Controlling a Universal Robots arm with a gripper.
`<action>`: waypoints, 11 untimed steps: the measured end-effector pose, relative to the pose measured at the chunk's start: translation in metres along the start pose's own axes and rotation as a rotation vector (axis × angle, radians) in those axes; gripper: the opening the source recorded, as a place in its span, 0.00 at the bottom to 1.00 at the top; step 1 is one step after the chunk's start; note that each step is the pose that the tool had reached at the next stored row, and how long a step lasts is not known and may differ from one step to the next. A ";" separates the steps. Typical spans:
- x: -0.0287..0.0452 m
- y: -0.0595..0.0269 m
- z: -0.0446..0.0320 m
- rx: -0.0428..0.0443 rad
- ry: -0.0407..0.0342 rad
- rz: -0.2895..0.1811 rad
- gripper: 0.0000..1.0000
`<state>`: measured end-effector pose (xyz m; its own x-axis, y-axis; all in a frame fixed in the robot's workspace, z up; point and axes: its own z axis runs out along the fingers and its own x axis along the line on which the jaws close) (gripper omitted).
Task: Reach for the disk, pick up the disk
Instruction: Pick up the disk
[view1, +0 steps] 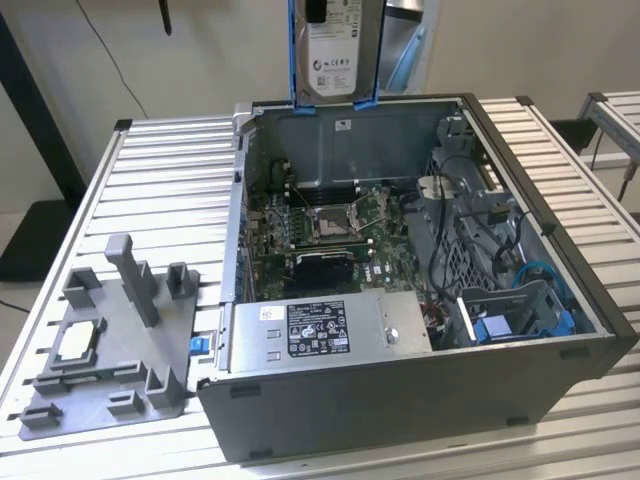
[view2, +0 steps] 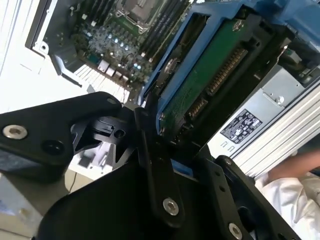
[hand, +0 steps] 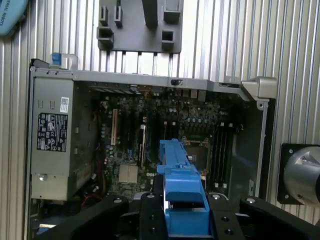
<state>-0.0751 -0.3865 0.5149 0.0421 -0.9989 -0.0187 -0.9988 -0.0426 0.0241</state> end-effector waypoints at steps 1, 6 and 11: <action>0.0002 -0.0032 0.0000 0.0000 0.0000 0.000 0.00; 0.0010 -0.0230 0.0001 -0.0001 0.0001 -0.001 0.00; 0.0019 -0.0455 -0.0004 -0.0009 0.0002 -0.002 0.00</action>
<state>-0.0296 -0.3865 0.5141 0.0439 -0.9989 -0.0186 -0.9987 -0.0444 0.0250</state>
